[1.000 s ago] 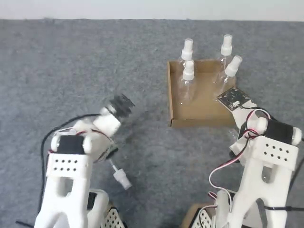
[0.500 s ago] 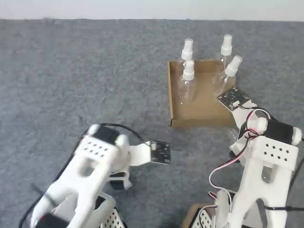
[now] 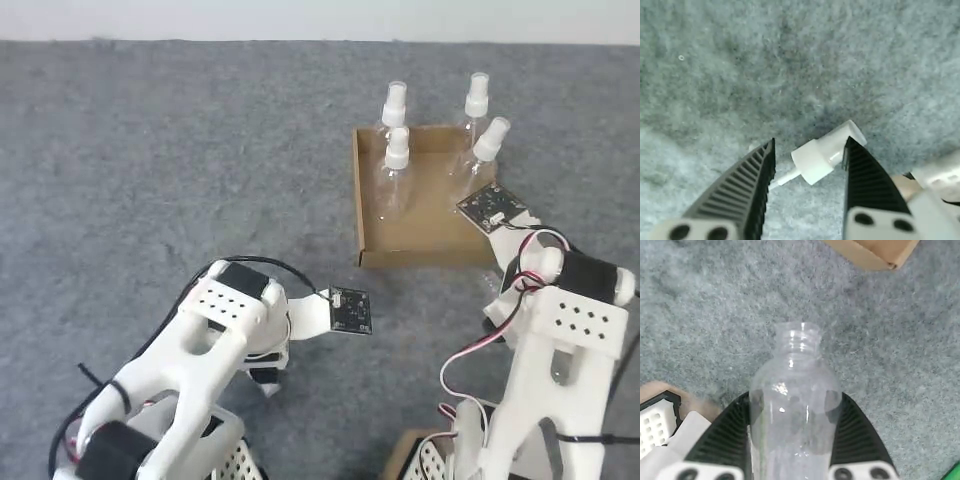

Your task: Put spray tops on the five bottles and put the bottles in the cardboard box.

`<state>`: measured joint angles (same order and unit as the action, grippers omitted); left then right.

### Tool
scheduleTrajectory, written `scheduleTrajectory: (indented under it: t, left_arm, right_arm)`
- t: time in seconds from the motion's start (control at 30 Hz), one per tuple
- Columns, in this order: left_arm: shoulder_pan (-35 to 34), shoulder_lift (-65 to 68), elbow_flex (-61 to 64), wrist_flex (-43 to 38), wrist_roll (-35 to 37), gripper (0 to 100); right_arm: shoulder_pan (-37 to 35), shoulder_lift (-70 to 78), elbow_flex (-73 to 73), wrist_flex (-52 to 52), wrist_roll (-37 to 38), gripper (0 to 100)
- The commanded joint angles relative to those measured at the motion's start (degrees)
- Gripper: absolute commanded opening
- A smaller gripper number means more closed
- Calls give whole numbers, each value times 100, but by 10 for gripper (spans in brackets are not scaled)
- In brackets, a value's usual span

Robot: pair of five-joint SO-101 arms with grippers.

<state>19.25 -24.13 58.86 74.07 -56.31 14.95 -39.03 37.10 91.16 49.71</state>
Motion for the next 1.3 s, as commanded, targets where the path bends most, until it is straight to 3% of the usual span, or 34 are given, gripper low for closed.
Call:
scheduleTrajectory:
  t: [0.0, 0.13, 0.3, 0.63, 0.83, 1.1, 1.27]
  left_arm:
    - [18, 18, -268, 413, 53, 192]
    - [-18, 18, -769, 1178, 53, 192]
    - [35, 35, -725, 1292, 44, 192]
    - [105, 70, 303, 26, 97, 192]
    - [88, 70, 330, -492, 589, 188]
    - [-1090, 70, -66, -1477, 1002, 187]
    - [-1749, 70, -479, -1582, 1002, 187]
  right_arm:
    - [31, -277, -352, 22, 70, 6]
    - [31, -277, -352, 22, 70, 6]
    - [31, -277, -352, 22, 70, 6]
    - [22, -277, -360, 31, 79, 6]
    - [40, -277, -360, 57, 79, 6]
    - [31, -277, -360, 40, 79, 6]
    - [31, -277, -360, 31, 79, 6]
